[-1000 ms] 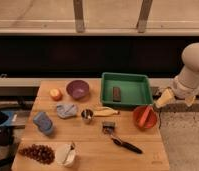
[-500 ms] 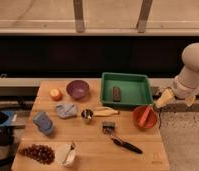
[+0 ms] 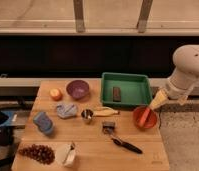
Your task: Place pepper in metal cup
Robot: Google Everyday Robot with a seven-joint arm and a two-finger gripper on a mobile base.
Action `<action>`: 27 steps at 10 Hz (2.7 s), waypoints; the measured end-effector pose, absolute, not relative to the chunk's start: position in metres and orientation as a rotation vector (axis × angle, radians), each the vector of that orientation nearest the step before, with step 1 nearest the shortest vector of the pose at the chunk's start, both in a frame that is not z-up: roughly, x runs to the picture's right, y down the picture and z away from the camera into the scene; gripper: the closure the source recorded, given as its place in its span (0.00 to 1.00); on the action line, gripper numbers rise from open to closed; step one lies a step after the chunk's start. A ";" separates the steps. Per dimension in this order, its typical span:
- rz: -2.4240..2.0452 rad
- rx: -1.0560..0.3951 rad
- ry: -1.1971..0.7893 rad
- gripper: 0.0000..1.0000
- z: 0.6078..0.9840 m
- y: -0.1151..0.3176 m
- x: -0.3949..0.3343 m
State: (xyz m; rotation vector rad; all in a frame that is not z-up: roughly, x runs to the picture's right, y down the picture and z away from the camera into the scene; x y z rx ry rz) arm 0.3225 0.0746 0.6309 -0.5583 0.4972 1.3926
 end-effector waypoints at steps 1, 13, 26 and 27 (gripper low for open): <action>1.389 -0.557 0.498 0.20 0.631 0.074 0.322; 1.292 -0.556 0.342 0.20 0.705 0.056 0.287; 1.301 -0.444 0.435 0.20 0.749 0.055 0.289; 1.305 -0.436 0.444 0.20 0.754 0.055 0.288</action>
